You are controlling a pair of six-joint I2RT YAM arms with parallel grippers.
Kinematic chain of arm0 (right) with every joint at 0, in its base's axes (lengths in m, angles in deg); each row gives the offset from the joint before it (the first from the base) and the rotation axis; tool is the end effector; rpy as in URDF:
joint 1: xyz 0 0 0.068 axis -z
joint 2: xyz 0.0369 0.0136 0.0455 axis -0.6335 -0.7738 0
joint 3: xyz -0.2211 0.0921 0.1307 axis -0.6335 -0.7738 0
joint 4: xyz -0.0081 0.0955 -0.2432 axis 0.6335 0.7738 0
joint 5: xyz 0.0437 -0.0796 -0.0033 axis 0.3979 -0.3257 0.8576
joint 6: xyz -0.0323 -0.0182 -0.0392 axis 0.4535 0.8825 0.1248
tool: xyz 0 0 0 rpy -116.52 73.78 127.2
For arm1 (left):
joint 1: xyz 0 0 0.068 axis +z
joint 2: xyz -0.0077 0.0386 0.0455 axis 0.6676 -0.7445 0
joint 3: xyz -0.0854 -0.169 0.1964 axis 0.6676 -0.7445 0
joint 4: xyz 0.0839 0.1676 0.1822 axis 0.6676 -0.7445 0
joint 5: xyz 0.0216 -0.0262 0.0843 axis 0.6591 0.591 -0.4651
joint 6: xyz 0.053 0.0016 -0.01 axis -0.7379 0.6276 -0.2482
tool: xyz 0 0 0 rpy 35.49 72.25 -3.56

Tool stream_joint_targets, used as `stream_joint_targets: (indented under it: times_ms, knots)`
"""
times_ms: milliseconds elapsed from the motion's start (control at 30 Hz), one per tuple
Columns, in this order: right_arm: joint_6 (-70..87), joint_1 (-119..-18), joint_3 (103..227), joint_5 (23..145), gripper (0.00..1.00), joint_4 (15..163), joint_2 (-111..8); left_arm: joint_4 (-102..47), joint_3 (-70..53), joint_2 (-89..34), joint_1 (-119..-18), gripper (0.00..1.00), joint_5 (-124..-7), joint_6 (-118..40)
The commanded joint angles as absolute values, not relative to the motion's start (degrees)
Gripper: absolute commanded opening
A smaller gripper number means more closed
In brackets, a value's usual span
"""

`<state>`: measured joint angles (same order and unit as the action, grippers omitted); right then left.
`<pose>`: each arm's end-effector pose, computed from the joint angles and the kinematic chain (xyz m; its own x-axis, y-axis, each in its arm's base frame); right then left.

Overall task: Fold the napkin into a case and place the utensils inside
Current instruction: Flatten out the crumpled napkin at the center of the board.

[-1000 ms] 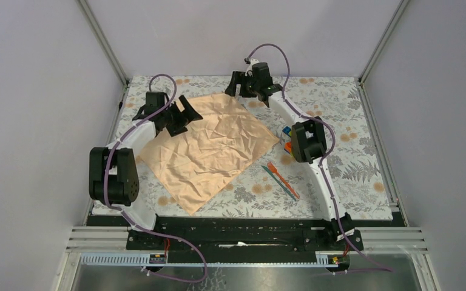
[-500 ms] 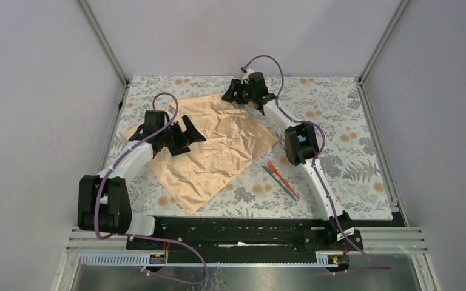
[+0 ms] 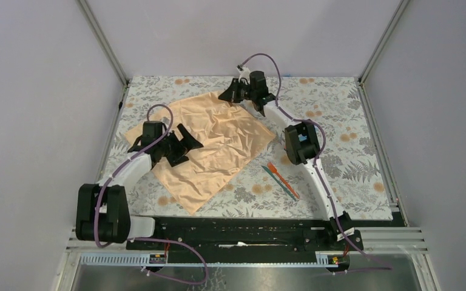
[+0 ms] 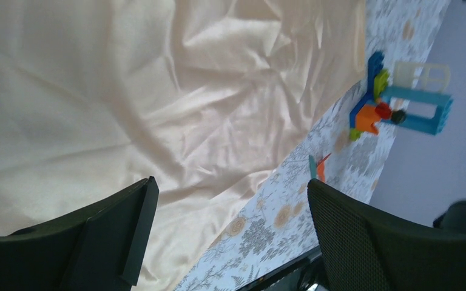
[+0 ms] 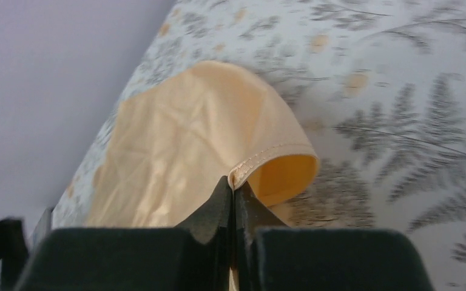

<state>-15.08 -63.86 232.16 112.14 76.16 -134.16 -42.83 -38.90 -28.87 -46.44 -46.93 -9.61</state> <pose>0.5598 0.2788 0.1385 -0.5654 0.1944 -0.8016 -0.6710 0.4567 0.5841 0.2632 -0.0372 0.1992 -0.8038 -0.5255 -0.2790 -0.2118 0.6910 -0.6911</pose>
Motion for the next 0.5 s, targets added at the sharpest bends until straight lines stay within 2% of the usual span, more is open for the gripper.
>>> stream_joint_targets:
  times_ms: [0, 67, 167, 267, 300, 367, 467]
  knots:
    - [-4.25, -68.19, 222.83, 129.64, 0.0, 72.2, -114.82, -37.74, -42.16, -20.35, -42.35, 0.98, -50.86, -2.29]
    - [6.25, -71.23, 216.37, 132.91, 0.0, 81.46, -108.98, -38.7, -44.5, -16.84, -38.89, 0.98, -51.47, 0.44]
    - [19.81, -76.79, 203.09, 130.61, 0.0, 93.78, -99.6, -42.38, -47.01, -11.2, -33.59, 0.97, -52.2, 1.91]
    - [24.82, -83.5, 184.85, 123.9, 0.0, 93.88, -89.76, -44.93, -48.66, -4.34, -30.7, 0.97, -52.46, 1.14]
    - [24.94, -85.27, 181.93, 123.02, 0.04, 93.97, -88.52, -45.4, -48.57, -3.35, -30.34, 0.97, -51.94, 0.63]
    - [22.17, -86.59, 179.73, 124.82, 0.21, 94.82, -87.83, -47.12, -47.96, -3.05, -30.31, 0.98, -50.41, -0.6]
    - [12.33, -86.6, 175.57, 120.25, 0.47, 91.78, -84.62, -49.19, -46.23, -5.34, -30.36, 0.98, -46.78, -3.85]
